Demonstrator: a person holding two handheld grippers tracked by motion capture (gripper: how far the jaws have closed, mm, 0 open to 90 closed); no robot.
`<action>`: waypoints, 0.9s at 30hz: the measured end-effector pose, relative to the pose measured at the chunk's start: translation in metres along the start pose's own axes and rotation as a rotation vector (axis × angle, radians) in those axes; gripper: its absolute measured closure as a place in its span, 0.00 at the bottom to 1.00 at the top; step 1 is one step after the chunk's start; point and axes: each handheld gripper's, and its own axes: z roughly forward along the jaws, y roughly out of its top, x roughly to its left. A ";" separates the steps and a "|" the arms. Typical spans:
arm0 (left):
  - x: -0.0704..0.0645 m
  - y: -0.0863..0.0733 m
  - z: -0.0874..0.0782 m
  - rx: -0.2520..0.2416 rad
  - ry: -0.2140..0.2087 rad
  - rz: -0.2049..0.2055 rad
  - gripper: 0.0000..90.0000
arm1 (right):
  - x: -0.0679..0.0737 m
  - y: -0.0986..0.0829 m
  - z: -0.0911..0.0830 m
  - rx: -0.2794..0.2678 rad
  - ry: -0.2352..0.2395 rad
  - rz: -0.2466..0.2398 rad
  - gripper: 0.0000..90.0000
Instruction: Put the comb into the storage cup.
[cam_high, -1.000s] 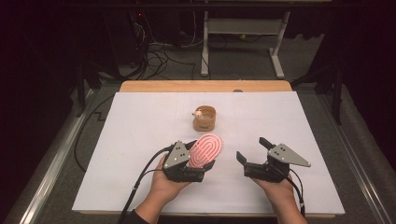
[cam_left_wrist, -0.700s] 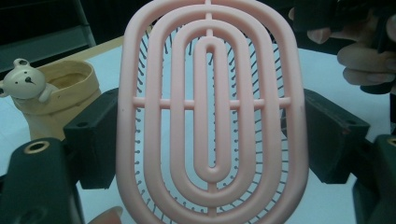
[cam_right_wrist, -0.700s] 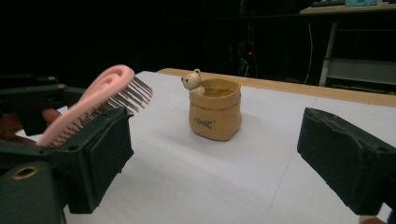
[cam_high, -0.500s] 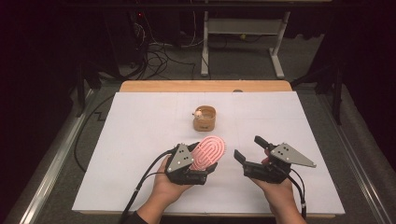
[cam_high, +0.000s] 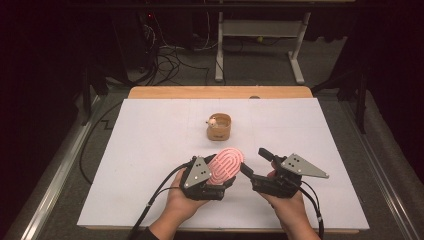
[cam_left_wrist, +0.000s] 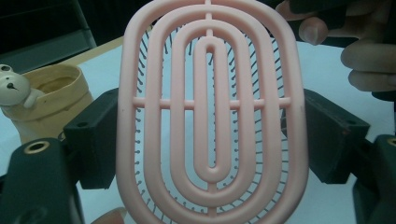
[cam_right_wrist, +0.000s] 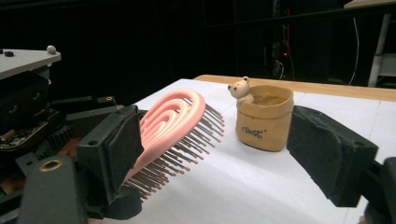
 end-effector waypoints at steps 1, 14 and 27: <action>0.000 0.000 0.000 -0.003 0.001 0.001 0.20 | 0.000 0.000 0.000 0.000 0.002 0.005 0.23; -0.009 0.002 0.003 -0.007 -0.001 0.027 0.20 | 0.001 -0.005 0.014 0.044 0.088 0.111 0.30; -0.012 0.002 0.005 -0.010 0.009 0.037 0.20 | 0.001 -0.009 0.024 0.101 0.134 0.164 0.34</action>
